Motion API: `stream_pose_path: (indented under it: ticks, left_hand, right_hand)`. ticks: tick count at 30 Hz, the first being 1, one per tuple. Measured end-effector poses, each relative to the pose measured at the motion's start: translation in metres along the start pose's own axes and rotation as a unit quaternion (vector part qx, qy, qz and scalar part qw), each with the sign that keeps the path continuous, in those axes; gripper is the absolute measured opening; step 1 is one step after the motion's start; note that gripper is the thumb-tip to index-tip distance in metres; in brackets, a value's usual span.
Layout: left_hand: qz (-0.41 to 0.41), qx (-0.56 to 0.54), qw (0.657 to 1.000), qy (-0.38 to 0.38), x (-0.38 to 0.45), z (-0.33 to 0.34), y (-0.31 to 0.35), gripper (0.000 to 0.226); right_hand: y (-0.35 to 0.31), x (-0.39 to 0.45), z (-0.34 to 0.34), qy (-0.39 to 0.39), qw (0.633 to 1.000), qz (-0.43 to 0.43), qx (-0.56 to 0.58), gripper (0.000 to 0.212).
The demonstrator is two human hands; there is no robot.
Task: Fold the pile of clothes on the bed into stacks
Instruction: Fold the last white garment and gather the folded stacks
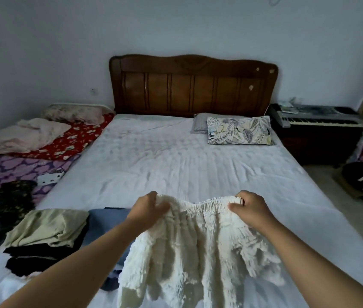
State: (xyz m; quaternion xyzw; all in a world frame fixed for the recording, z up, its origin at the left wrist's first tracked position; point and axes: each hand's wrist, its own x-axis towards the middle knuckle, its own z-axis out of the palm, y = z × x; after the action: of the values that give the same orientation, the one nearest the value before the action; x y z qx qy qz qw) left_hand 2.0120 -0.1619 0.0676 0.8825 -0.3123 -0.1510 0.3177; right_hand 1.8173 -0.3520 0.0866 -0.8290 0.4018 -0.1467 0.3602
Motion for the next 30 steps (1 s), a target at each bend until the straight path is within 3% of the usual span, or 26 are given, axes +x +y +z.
stream_pose_path:
  ticks: [3, 6, 9, 11, 13, 16, 21, 26, 30]
  left_hand:
    - [-0.012, -0.058, 0.998, 0.012, -0.005, 0.015, 0.023, 0.021]
    - [-0.03, -0.165, 0.986, -0.005, -0.012, 0.031, 0.044, 0.022]
    - [-0.05, -0.317, 0.946, -0.042, -0.021, 0.036, 0.061, 0.027]
    - [-0.027, -0.399, 0.911, -0.101, -0.027, 0.035, 0.067, 0.029]
    - [0.01, -0.445, 0.884, -0.143, -0.027, 0.037, 0.062, 0.042]
    - [0.037, -0.401, 0.907, -0.119, -0.018, 0.042, 0.046, 0.073]
    - [0.102, -0.337, 0.929, -0.112, -0.008, 0.042, 0.042, 0.056]
    - [0.129, -0.329, 0.921, -0.163, 0.001, 0.033, 0.038, 0.051]
    - [0.13, -0.287, 0.928, -0.198, 0.009, 0.036, 0.029, 0.06]
  right_hand:
    - [-0.02, -0.004, 0.012, 0.036, 0.999, 0.004, 0.009, 0.018]
    - [-0.041, -0.01, 0.023, 0.003, 1.0, -0.017, 0.014, 0.024]
    - [-0.053, -0.017, 0.033, -0.036, 0.997, -0.017, 0.059, 0.024]
    - [-0.053, -0.021, 0.034, -0.08, 0.991, -0.022, 0.105, 0.013]
    - [-0.048, -0.022, 0.032, -0.151, 0.973, -0.049, 0.166, 0.022]
    - [-0.04, -0.019, 0.025, -0.211, 0.964, -0.109, 0.122, 0.038]
    - [-0.027, 0.0, 0.015, -0.043, 0.976, -0.21, -0.031, 0.031]
    - [-0.014, 0.017, 0.001, -0.153, 0.933, -0.208, -0.251, 0.056]
    - [-0.008, 0.024, 0.005, -0.196, 0.926, -0.221, -0.234, 0.029]
